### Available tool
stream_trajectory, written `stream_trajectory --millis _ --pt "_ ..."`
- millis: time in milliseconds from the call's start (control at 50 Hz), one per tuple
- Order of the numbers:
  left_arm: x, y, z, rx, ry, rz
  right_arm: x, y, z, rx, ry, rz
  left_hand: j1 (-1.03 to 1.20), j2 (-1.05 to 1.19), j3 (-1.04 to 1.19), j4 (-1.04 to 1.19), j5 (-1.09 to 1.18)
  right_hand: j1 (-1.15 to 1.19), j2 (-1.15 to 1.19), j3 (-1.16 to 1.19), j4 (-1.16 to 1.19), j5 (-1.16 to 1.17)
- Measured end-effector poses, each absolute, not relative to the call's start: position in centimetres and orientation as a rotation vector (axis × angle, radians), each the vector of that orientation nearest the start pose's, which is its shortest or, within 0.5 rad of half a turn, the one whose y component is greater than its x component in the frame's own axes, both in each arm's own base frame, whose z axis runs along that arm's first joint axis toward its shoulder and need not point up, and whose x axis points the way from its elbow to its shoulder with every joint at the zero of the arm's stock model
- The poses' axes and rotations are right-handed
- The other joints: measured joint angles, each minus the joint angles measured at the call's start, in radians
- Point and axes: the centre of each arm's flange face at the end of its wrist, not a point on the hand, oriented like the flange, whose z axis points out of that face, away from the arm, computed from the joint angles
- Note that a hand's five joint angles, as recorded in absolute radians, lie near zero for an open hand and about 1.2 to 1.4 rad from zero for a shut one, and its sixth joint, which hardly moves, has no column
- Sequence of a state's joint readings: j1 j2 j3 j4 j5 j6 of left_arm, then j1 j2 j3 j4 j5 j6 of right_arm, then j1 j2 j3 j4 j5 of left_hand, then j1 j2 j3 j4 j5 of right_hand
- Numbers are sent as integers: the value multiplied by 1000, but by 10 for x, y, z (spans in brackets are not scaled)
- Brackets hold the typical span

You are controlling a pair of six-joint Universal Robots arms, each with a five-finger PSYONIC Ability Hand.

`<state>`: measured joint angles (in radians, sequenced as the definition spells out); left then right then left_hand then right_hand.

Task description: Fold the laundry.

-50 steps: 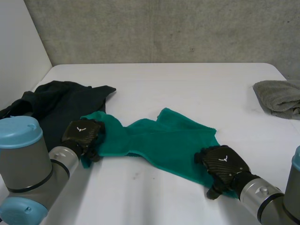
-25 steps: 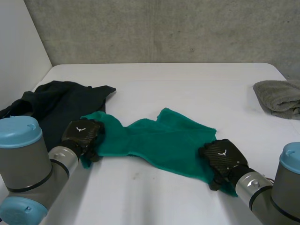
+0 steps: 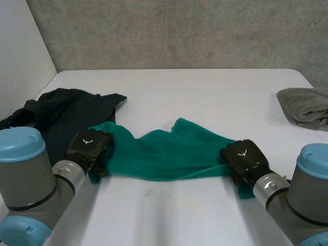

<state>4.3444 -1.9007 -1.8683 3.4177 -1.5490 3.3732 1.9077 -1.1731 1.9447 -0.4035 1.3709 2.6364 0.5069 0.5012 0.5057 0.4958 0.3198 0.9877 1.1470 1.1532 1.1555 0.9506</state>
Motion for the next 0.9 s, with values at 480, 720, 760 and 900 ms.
stream_trajectory --millis 480,720,760,900 --pt "-235 -233 134 836 2559 -1798 216 -240 162 -1167 2330 -1662 49 53 45 63 64 4 26 28 34 31" --pt "-237 -247 129 868 2477 -1843 211 -249 165 -1157 2335 -1682 645 680 669 687 650 5 26 28 34 31" --pt "-239 -247 139 885 2426 -1886 212 -251 169 -1172 2329 -1698 645 692 682 700 650 4 26 28 34 31" --pt "-242 -239 205 889 2217 -2119 212 -249 220 -1315 2264 -1831 645 693 682 702 650 5 26 28 34 31"
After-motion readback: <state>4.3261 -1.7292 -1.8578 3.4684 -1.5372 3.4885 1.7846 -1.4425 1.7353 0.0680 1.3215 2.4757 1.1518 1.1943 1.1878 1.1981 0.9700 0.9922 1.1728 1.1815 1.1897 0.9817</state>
